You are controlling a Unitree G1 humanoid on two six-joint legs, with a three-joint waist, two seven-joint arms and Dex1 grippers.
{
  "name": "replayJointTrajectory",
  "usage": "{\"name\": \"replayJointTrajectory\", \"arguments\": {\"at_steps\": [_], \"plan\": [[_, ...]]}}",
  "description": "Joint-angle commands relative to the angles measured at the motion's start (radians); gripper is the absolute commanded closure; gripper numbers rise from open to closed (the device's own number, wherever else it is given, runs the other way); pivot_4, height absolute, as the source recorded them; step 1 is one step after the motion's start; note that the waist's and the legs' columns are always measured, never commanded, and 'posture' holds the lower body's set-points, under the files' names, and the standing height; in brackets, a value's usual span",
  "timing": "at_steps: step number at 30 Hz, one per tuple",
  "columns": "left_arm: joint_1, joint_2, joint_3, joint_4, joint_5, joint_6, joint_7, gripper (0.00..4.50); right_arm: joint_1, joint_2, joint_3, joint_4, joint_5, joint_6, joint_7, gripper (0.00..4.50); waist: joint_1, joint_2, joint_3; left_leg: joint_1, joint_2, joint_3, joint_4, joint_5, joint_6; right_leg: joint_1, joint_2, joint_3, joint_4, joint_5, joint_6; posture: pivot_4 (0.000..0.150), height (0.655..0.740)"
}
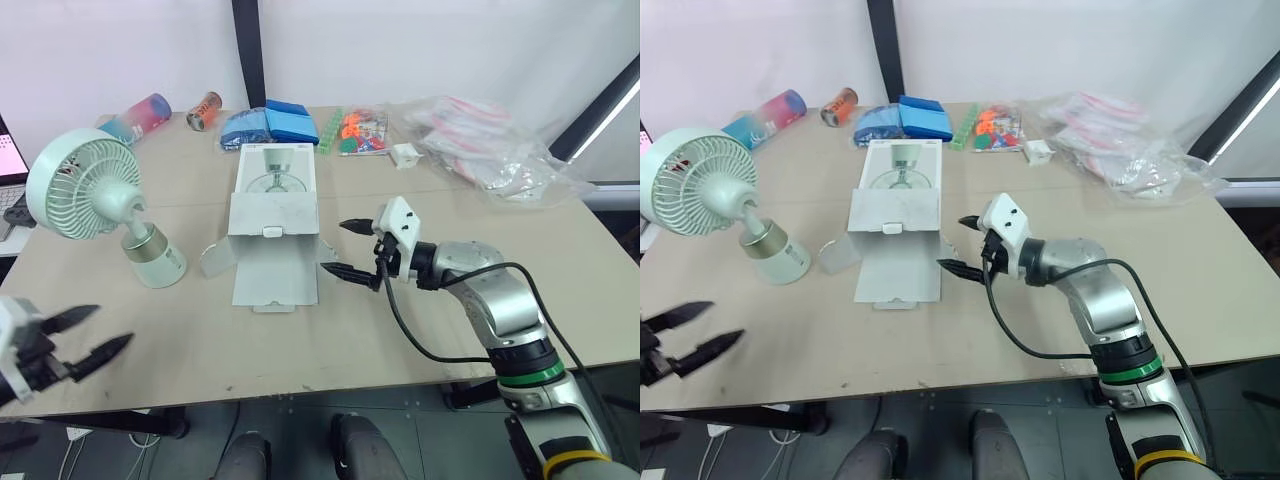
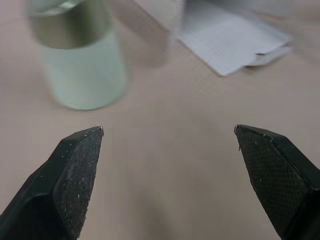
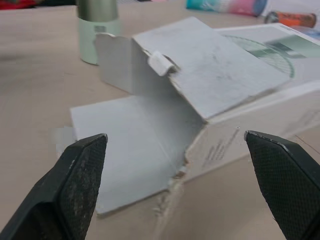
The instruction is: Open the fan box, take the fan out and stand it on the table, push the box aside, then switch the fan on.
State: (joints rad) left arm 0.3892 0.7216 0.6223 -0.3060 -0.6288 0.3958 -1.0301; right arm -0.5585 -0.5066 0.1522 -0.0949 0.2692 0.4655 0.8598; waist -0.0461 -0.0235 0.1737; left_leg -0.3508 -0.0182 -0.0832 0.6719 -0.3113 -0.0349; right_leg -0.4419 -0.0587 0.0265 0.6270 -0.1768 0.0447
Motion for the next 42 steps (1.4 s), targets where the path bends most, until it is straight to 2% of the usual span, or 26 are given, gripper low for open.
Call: {"name": "replayJointTrajectory", "arguments": {"at_steps": [1,7,13,22,27,29,31,33,34,35,36,42], "plan": [[-0.020,-0.032,-0.043,-0.129,-0.044,-0.002,0.040,0.03,-0.021,0.010,-0.008,-0.061,-0.011,0.055,-0.057,0.00,0.002,0.000,0.000,0.000,0.000,0.000,0.000,0.000,0.000,0.000,0.000,0.000,0.000,0.000,0.000,0.150,0.7400],[-0.086,-0.083,-0.176,-0.196,0.003,-0.027,0.116,0.03,-0.053,0.051,0.025,-0.100,-0.038,0.189,-0.148,0.00,-0.001,0.000,0.000,0.001,0.000,0.000,0.000,0.000,0.000,0.001,0.000,0.000,0.000,0.000,0.000,0.150,0.7400],[-0.101,-0.120,-0.269,-0.170,0.080,-0.101,0.137,0.03,-0.134,0.122,0.066,-0.058,-0.068,0.319,-0.237,0.00,-0.001,0.000,-0.001,0.001,0.000,0.000,0.000,0.000,0.000,0.000,0.000,0.001,0.000,0.000,0.000,0.150,0.7400],[-0.092,-0.148,-0.304,-0.148,0.113,-0.152,0.157,0.03,-0.223,0.228,0.109,0.020,-0.118,0.510,-0.372,0.00,-0.001,0.000,-0.001,0.000,-0.001,0.000,0.000,0.000,0.000,0.000,0.000,0.001,0.000,0.000,0.000,0.150,0.7400],[-0.075,-0.163,-0.316,-0.146,0.131,-0.175,0.166,0.03,-0.259,0.268,0.093,0.128,-0.159,0.531,-0.453,0.00,-0.001,0.000,-0.001,0.000,-0.001,0.000,0.000,0.000,0.000,0.000,0.000,0.000,0.000,0.000,-0.001,0.150,0.7400],[-0.073,-0.166,-0.320,-0.144,0.134,-0.183,0.170,0.00,-0.275,0.284,0.071,0.158,-0.164,0.528,-0.478,1.09,-0.001,0.000,-0.001,0.000,-0.001,0.000,0.000,0.000,0.000,0.000,0.000,0.001,0.000,0.000,-0.001,0.150,0.7400],[-0.071,-0.169,-0.326,-0.140,0.139,-0.190,0.172,0.00,-0.291,0.299,0.051,0.184,-0.165,0.530,-0.500,1.40,-0.002,0.000,-0.001,0.000,-0.001,0.000,0.000,0.000,0.000,0.000,0.000,0.001,0.000,0.000,-0.001,0.150,0.7400],[-0.067,-0.170,-0.331,-0.137,0.142,-0.196,0.176,0.00,-0.297,0.305,0.042,0.198,-0.167,0.529,-0.511,2.06,-0.002,0.000,-0.001,0.000,0.000,0.000,0.000,0.000,0.000,0.000,0.000,0.001,0.000,0.000,-0.001,0.150,0.7400],[-0.066,-0.170,-0.333,-0.136,0.143,-0.198,0.177,0.00,-0.297,0.306,0.042,0.200,-0.168,0.528,-0.512,2.16,-0.002,0.000,-0.001,0.000,0.000,0.000,0.000,0.000,0.000,0.000,0.000,0.001,0.000,0.000,-0.001,0.150,0.7400],[-0.065,-0.170,-0.334,-0.136,0.143,-0.199,0.178,0.00,-0.298,0.306,0.041,0.202,-0.168,0.528,-0.513,2.67,-0.002,0.000,-0.001,0.000,0.000,0.000,0.000,0.000,0.000,0.000,0.000,0.000,0.000,0.000,-0.001,0.150,0.7400],[-0.063,-0.170,-0.335,-0.135,0.144,-0.201,0.178,0.00,-0.298,0.307,0.042,0.203,-0.169,0.528,-0.514,2.97,-0.002,0.000,-0.001,0.000,-0.001,0.000,0.000,0.000,0.000,0.000,0.000,0.000,0.000,0.000,-0.001,0.150,0.7400],[-0.051,-0.162,-0.340,-0.115,0.156,-0.220,0.169,0.00,-0.292,0.330,0.024,0.204,-0.174,0.532,-0.549,2.97,-0.002,0.000,-0.001,0.000,0.000,0.000,0.000,0.000,0.000,0.000,0.001,0.000,0.000,0.000,-0.001,0.150,0.7400]]}}
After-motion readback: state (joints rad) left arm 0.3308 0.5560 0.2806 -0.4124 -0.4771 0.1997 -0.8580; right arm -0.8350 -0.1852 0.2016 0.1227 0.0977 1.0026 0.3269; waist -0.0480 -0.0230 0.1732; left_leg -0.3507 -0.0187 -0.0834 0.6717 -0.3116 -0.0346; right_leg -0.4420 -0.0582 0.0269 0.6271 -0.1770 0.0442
